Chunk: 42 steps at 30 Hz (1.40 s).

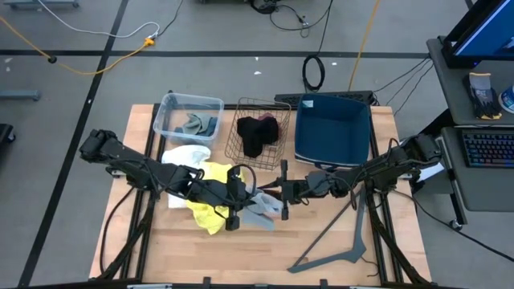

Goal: Pick & Place Cloths
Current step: Put the gray boxer into the gold wire basket

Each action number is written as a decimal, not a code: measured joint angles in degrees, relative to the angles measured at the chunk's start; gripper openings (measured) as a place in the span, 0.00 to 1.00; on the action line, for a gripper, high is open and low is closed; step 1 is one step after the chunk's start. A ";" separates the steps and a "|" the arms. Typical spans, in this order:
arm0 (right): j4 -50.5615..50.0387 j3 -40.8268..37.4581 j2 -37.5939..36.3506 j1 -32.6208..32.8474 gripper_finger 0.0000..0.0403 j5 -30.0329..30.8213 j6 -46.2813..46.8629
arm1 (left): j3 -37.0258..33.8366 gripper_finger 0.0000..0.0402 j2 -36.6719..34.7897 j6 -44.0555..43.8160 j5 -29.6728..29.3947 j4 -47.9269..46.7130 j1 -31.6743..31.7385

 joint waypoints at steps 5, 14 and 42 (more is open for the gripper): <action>-0.06 0.00 0.00 -0.78 0.00 0.17 0.15 | 0.00 0.05 0.00 0.01 -0.02 -3.17 0.55; -0.30 0.00 0.00 -2.80 0.00 0.31 1.29 | 0.00 0.05 -0.02 -0.03 -4.00 -9.67 0.51; -7.94 0.02 -2.64 0.38 0.48 0.13 -6.48 | 0.00 0.03 -0.09 -6.43 -15.08 -18.80 1.64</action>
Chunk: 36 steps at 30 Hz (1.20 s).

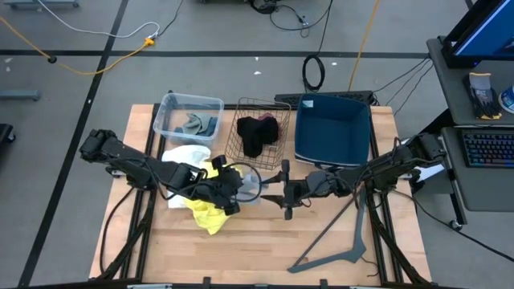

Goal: Pick & Place Cloths
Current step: Put the gray boxer into the gold wire basket

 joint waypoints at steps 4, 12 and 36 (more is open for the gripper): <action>0.03 0.00 0.00 0.00 0.63 1.99 0.01 | 0.00 0.02 0.00 0.09 0.68 1.60 1.02; 0.21 0.00 0.00 -1.77 0.72 7.54 2.51 | 0.00 0.03 0.00 4.09 9.88 11.85 1.75; -0.97 0.00 0.07 -5.58 0.00 12.51 6.15 | 0.00 0.39 0.00 1.04 21.91 10.01 -1.71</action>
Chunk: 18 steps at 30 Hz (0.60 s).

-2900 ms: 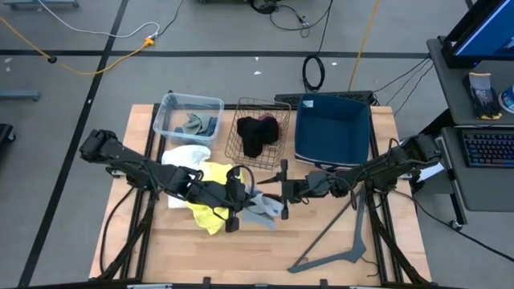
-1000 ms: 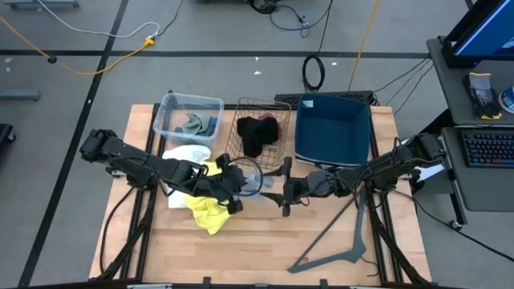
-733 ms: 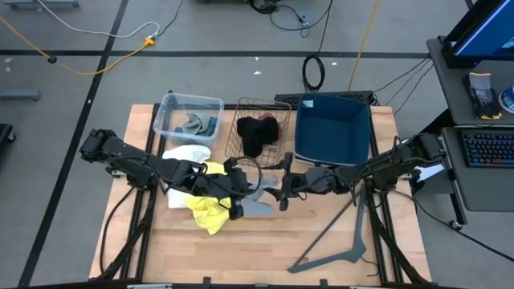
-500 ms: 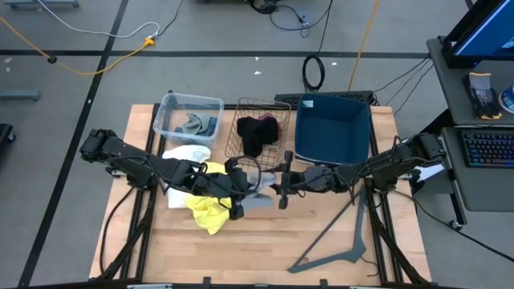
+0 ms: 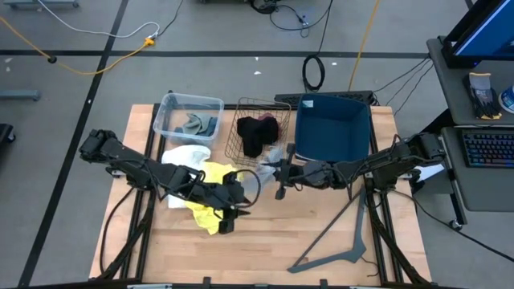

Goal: Pick & Place Cloths
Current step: Put the gray boxer into the gold wire basket

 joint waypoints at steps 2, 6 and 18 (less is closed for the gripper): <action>0.93 0.00 0.00 -1.07 0.00 -0.11 -0.47 | 0.00 0.45 0.00 -1.75 0.61 -2.09 -0.94; 6.02 0.00 0.00 -3.35 0.00 -0.18 -2.39 | 0.00 0.54 -0.18 -6.99 4.39 -7.26 -3.04; 26.95 0.07 0.00 -11.36 0.00 -0.65 -9.66 | 0.02 0.54 -0.22 -22.50 -0.26 -20.82 -11.23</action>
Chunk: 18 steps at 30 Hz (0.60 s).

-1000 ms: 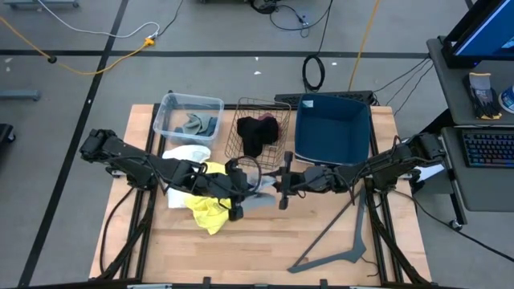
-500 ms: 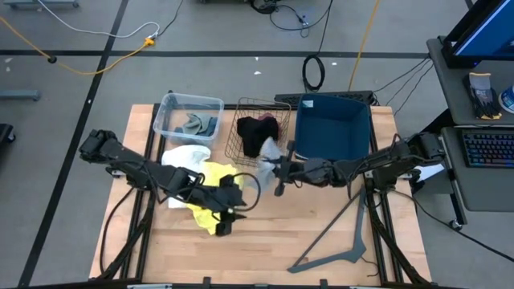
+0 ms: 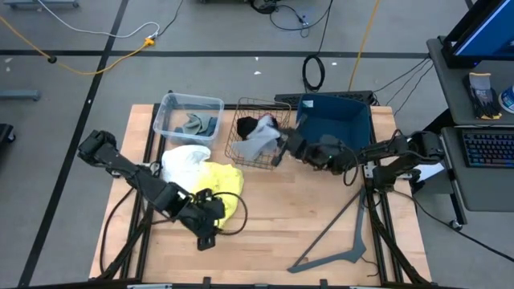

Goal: Pick & Place Cloths
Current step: Put the gray boxer into the gold wire basket

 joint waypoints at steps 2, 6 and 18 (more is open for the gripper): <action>0.93 0.06 0.00 -1.92 0.00 -1.51 0.03 | 0.00 0.52 0.00 -2.61 -3.80 -3.20 -1.27; 0.66 1.11 0.00 -6.12 0.00 -6.46 3.79 | 0.00 0.48 0.00 -7.90 -11.14 -9.84 -3.56; -14.80 7.17 0.00 -16.50 0.00 -17.73 13.51 | 0.00 0.41 0.00 -24.04 -19.08 -27.02 -9.31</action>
